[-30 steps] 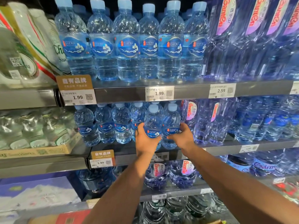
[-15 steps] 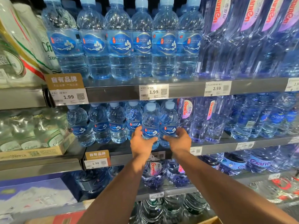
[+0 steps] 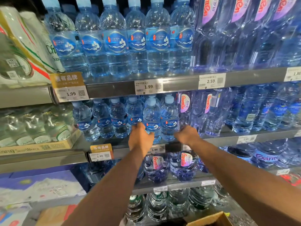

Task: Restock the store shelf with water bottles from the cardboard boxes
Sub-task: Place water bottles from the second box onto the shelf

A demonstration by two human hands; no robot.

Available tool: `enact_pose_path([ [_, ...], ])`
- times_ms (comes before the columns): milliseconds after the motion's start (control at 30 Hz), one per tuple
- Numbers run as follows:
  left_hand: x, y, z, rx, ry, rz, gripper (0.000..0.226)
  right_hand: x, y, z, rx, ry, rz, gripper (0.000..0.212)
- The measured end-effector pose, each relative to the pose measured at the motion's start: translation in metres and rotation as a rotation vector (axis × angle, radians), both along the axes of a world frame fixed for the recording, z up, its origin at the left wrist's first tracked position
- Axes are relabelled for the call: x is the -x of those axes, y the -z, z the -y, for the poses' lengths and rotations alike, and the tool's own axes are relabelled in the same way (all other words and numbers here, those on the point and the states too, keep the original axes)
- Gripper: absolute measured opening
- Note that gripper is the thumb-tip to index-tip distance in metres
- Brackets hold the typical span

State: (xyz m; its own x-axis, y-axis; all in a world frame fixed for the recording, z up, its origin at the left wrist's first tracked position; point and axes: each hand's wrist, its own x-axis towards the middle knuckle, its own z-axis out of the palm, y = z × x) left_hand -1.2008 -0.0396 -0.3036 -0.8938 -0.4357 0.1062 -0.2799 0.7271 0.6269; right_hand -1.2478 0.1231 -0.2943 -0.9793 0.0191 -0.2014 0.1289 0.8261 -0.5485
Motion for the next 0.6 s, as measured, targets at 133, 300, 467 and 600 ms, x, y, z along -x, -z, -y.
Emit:
enact_pose_path([
  [133, -0.014, -0.015, -0.022, 0.422, 0.140, 0.335, 0.038, -0.011, -0.018, -0.019, -0.424, -0.346, 0.040, 0.041],
  [300, -0.032, -0.010, -0.070, 0.543, 0.119, 0.430, 0.036, -0.022, -0.030, -0.052, -0.517, -0.448, -0.041, 0.051],
  [467, -0.045, -0.014, -0.117, 0.635, 0.116, 0.476, 0.032, -0.037, -0.028, -0.089, -0.508, -0.489, -0.052, 0.043],
  [600, -0.052, -0.019, -0.145, 0.583, 0.141, 0.465, 0.033, -0.050, -0.026, -0.115, -0.541, -0.500, -0.069, 0.042],
])
